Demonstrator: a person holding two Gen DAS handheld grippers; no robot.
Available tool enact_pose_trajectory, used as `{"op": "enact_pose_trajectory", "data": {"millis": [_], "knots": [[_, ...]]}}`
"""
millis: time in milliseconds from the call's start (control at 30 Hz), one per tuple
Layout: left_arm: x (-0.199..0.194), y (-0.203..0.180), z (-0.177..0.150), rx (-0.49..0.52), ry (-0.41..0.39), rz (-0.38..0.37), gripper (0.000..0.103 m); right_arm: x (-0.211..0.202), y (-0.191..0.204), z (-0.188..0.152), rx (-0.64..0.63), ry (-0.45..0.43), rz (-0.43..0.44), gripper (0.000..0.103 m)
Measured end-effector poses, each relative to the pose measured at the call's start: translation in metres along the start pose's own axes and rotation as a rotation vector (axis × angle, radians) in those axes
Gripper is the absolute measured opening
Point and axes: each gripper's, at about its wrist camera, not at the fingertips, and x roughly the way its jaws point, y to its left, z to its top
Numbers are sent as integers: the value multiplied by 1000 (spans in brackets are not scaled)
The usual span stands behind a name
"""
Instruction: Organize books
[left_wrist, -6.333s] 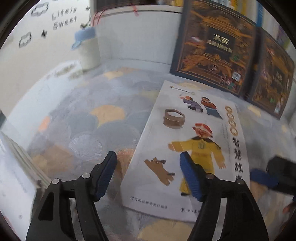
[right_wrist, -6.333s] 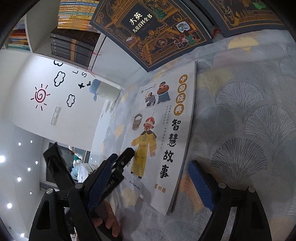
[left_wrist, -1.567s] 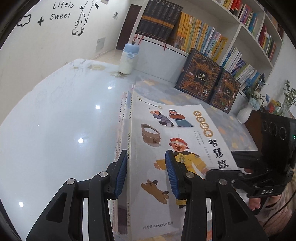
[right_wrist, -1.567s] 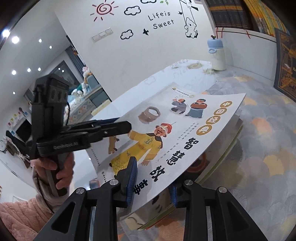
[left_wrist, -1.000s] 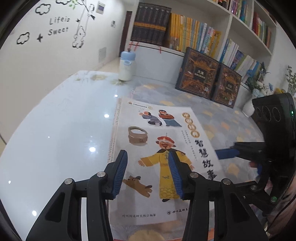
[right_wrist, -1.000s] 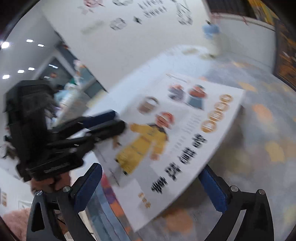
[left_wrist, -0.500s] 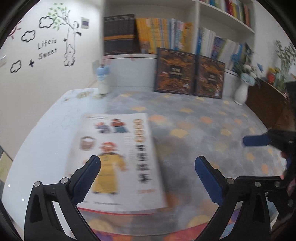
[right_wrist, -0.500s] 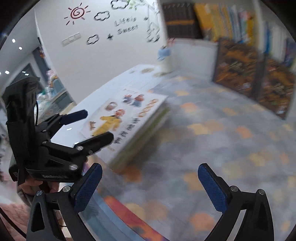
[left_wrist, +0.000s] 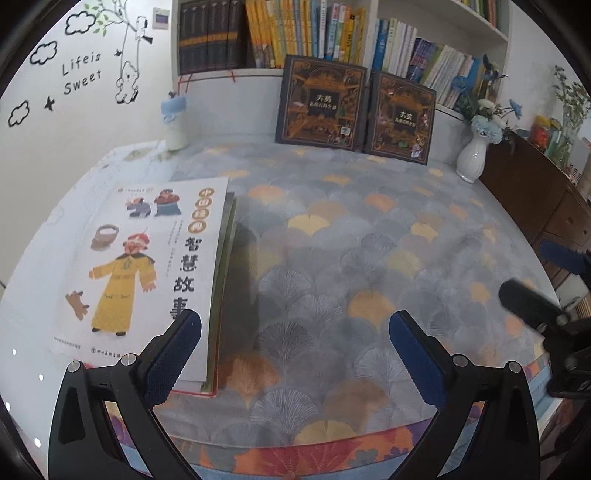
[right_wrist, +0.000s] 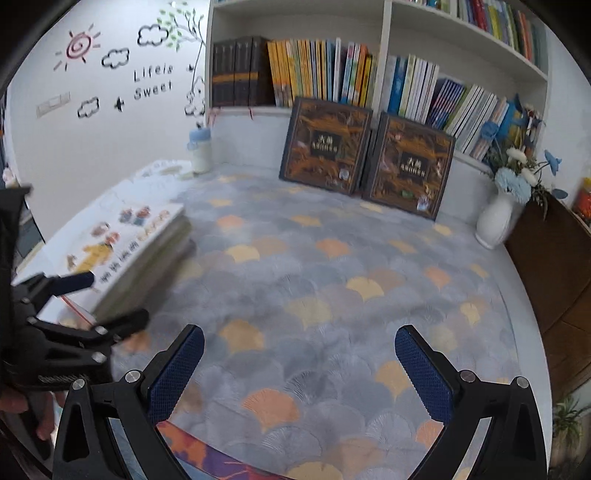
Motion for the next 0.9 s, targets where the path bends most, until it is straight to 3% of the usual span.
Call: {"op": "enact_pose_trajectory", "data": {"millis": [200, 900], "knots": [[6, 8, -3, -32, 19, 19, 102, 13, 2, -5, -7, 26, -29, 103], [17, 15, 0, -42, 41, 21, 102, 31, 3, -7, -1, 46, 3, 103]]}}
